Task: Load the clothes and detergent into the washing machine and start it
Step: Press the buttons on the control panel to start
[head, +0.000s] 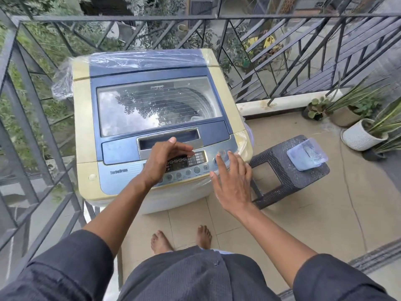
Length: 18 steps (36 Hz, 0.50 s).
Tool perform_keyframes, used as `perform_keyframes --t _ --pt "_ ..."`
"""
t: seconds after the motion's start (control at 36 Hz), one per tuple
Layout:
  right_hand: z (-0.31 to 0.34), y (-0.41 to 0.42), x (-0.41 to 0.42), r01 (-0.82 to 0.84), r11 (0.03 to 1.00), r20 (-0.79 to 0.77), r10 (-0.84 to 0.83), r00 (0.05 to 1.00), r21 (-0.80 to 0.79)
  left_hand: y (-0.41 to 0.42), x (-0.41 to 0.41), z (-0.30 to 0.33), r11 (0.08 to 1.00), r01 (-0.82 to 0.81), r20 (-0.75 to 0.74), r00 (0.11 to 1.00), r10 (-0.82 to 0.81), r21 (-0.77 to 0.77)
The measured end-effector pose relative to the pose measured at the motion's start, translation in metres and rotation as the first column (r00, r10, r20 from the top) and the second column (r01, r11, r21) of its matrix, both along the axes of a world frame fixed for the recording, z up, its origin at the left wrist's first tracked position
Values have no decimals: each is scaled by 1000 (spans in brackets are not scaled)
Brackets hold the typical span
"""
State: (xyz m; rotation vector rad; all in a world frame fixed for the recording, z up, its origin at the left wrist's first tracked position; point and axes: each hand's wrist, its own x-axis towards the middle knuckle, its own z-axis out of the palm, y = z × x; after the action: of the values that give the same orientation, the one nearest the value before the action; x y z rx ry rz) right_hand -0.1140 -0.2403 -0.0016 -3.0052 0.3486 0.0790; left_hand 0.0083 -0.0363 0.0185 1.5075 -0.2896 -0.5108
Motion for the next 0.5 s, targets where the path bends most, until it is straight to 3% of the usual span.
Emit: perform_keyframes --t 0.5 --pt "1 61 -4 -304 951 13 304 953 63 23 -6 -4 997 -11 55 998 7 70"
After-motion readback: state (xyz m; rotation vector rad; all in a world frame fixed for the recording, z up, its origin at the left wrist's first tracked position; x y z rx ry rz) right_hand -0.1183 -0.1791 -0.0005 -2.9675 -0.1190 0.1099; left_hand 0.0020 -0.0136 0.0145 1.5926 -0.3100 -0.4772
